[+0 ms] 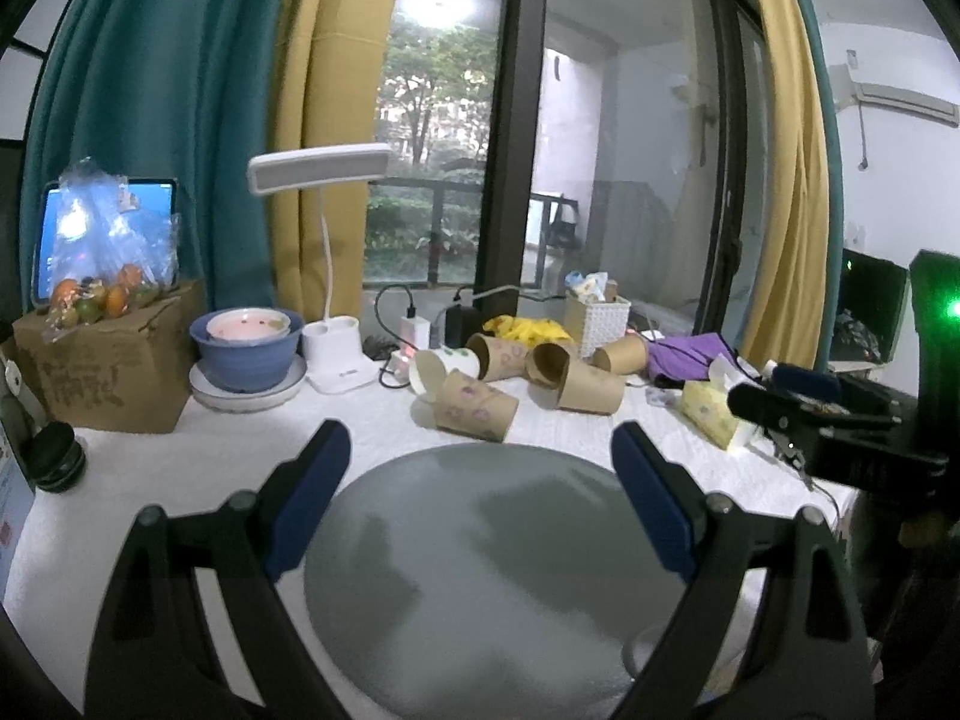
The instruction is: Flip cup upright
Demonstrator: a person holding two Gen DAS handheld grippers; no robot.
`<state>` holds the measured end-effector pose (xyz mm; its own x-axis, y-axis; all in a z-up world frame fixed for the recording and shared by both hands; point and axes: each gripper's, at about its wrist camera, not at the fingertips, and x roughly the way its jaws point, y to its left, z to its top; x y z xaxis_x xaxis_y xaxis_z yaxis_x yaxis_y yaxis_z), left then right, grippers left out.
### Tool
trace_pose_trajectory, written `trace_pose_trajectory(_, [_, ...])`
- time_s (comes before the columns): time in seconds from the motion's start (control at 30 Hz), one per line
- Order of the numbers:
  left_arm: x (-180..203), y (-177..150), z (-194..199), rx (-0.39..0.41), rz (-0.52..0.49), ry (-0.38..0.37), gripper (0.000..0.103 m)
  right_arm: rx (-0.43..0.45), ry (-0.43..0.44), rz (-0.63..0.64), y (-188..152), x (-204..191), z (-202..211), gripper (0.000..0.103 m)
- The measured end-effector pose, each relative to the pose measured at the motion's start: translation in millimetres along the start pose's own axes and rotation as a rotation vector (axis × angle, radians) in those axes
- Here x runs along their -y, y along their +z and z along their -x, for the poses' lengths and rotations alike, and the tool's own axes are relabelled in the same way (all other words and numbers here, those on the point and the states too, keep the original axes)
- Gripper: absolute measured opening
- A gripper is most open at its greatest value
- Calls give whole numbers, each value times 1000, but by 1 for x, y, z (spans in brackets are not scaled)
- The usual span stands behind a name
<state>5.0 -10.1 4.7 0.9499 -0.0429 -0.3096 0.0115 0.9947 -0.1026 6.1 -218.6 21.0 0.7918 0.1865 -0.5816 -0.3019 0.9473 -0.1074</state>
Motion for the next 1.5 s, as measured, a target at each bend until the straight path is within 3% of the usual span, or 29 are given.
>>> trace_pose_trajectory(0.3, [3, 8, -38, -76, -43, -32, 90, -13, -16, -13, 5, 18, -28, 81])
trace_pose_trajectory(0.53, [17, 23, -93, -163, -110, -75, 90, -32, -36, -51, 6, 44, -56, 81])
trace_pose_trajectory(1.03, [67, 64, -215, -330, -287, -204, 90, -79, -132, -154, 20, 122, -113, 81])
trace_pose_trajectory(1.23, [100, 75, -269, -386, -389, -244, 90, -99, -202, -202, 24, 160, -137, 81])
trace_pose_trajectory(1.5, [146, 86, -343, -443, -505, -292, 90, -125, -233, -240, 28, 204, -165, 81])
